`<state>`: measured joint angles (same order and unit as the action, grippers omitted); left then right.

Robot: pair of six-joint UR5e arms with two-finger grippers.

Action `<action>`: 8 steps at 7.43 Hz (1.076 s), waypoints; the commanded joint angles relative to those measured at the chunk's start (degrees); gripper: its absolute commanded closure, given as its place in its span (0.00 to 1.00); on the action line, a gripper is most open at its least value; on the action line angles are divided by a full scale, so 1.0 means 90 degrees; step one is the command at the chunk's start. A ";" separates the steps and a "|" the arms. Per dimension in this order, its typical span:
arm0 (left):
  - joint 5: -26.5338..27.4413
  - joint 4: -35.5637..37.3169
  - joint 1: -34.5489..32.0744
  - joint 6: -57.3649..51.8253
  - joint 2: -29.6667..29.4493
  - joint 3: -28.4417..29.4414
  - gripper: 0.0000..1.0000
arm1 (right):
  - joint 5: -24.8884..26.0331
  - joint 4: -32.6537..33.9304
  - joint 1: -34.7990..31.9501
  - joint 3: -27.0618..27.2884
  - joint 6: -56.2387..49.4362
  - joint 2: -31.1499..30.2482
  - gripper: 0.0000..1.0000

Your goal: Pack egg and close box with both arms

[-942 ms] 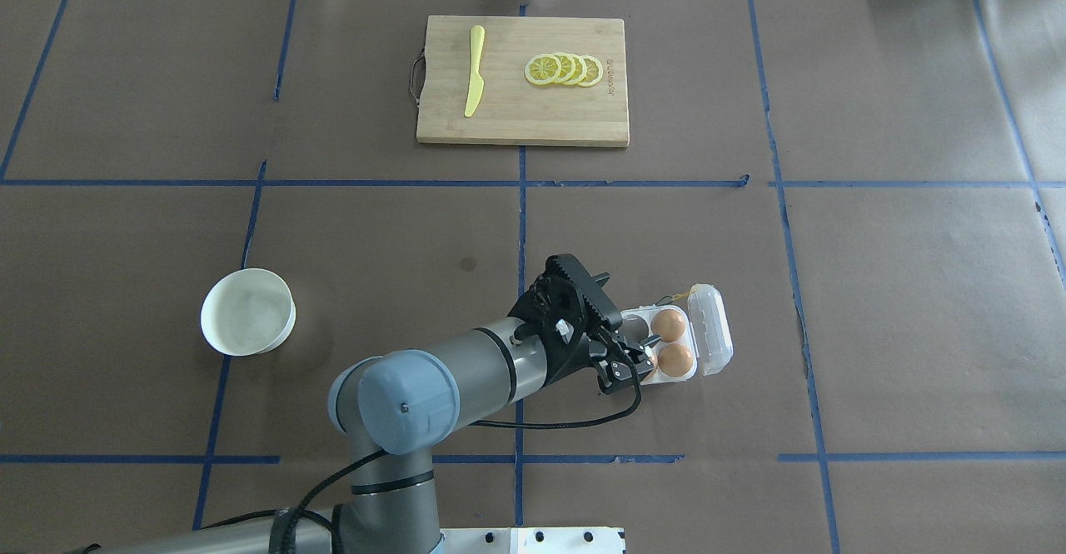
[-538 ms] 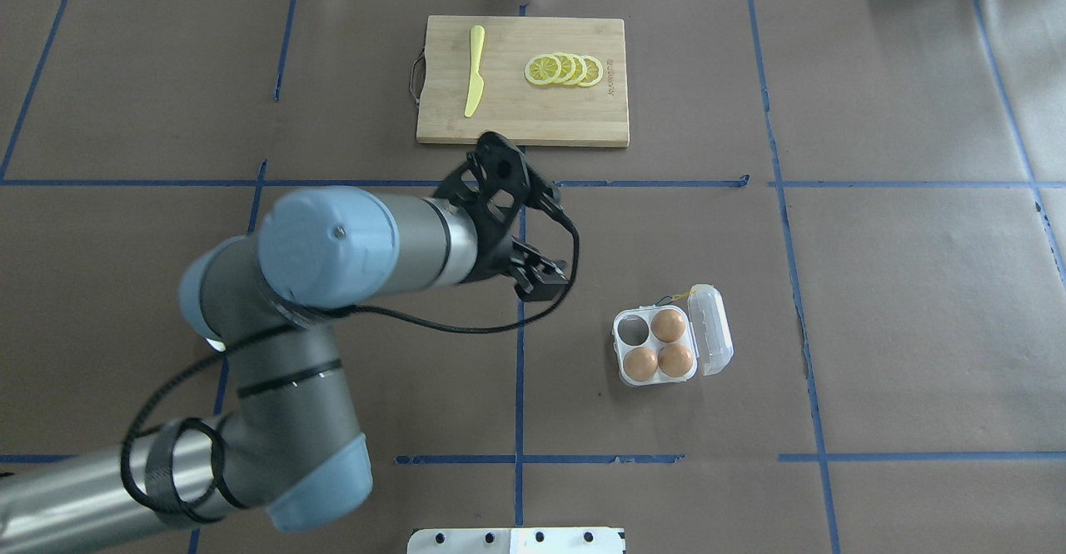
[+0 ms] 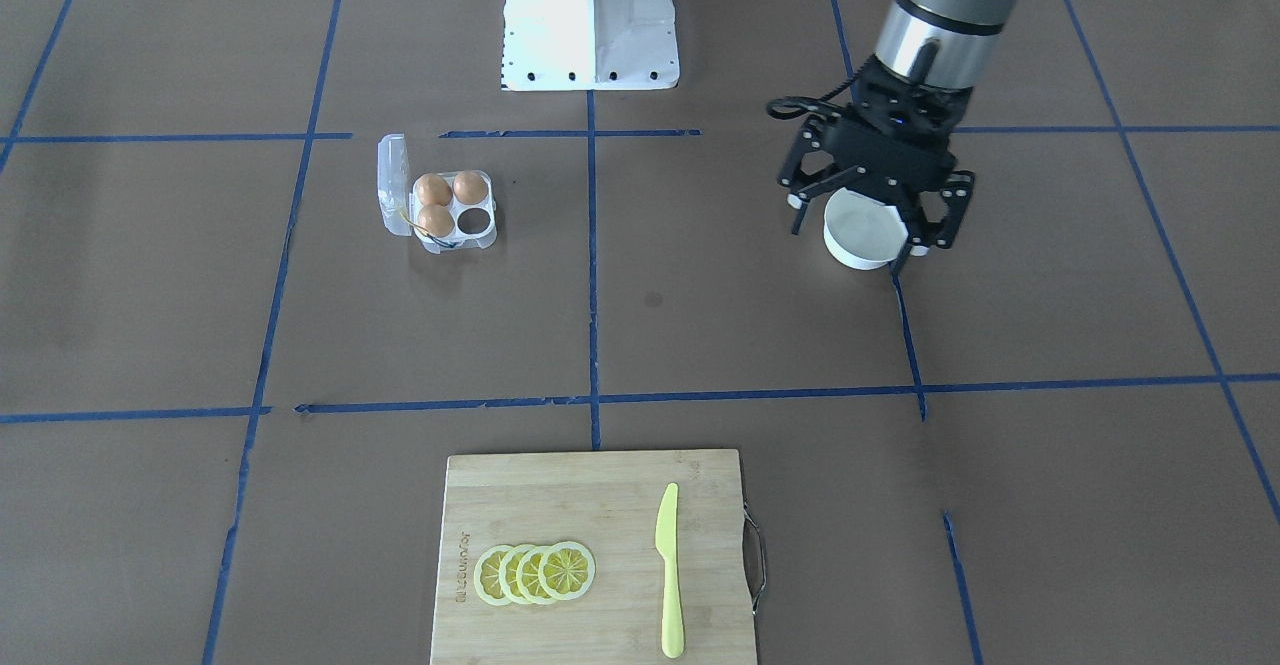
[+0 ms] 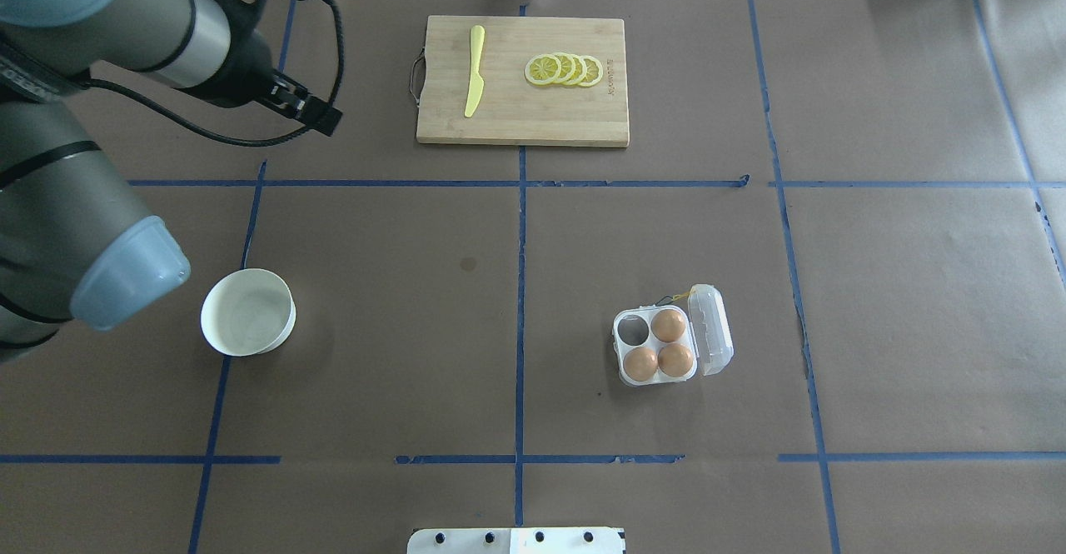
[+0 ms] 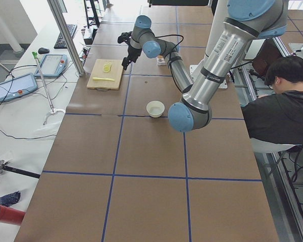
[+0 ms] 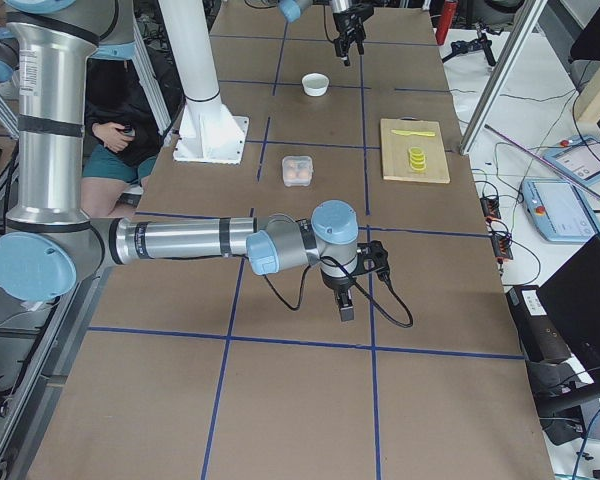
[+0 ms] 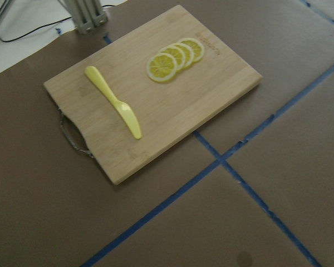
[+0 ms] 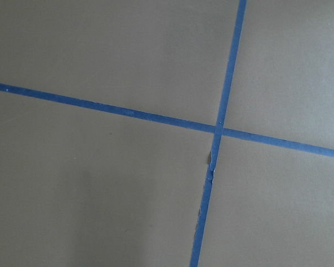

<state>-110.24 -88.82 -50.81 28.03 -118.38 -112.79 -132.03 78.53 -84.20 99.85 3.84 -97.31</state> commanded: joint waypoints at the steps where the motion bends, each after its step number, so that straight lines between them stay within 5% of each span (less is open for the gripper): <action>1: -0.0230 0.0152 -0.0601 -0.0057 0.1088 0.0187 0.00 | 0.0002 0.0654 -0.0126 0.0018 -0.0055 -0.0135 0.00; 3: -0.0699 0.0143 -0.1888 -0.1277 0.1820 0.0607 0.00 | -0.0017 0.1360 -0.0341 0.0077 -0.0075 -0.0106 0.00; 6: -0.1539 0.0035 -0.3783 -0.3285 0.2731 0.1769 0.00 | 0.0031 0.1304 -0.0391 0.0252 -0.0465 -0.0243 0.00; 8: -0.2278 0.0045 -0.4528 -0.4399 0.3327 0.1829 0.00 | 0.0031 0.1294 -0.0391 0.0544 -0.0378 -0.0223 0.00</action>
<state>-126.65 -88.43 -87.49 -5.67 -91.65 -97.08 -131.72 90.24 -87.67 102.94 0.23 -99.30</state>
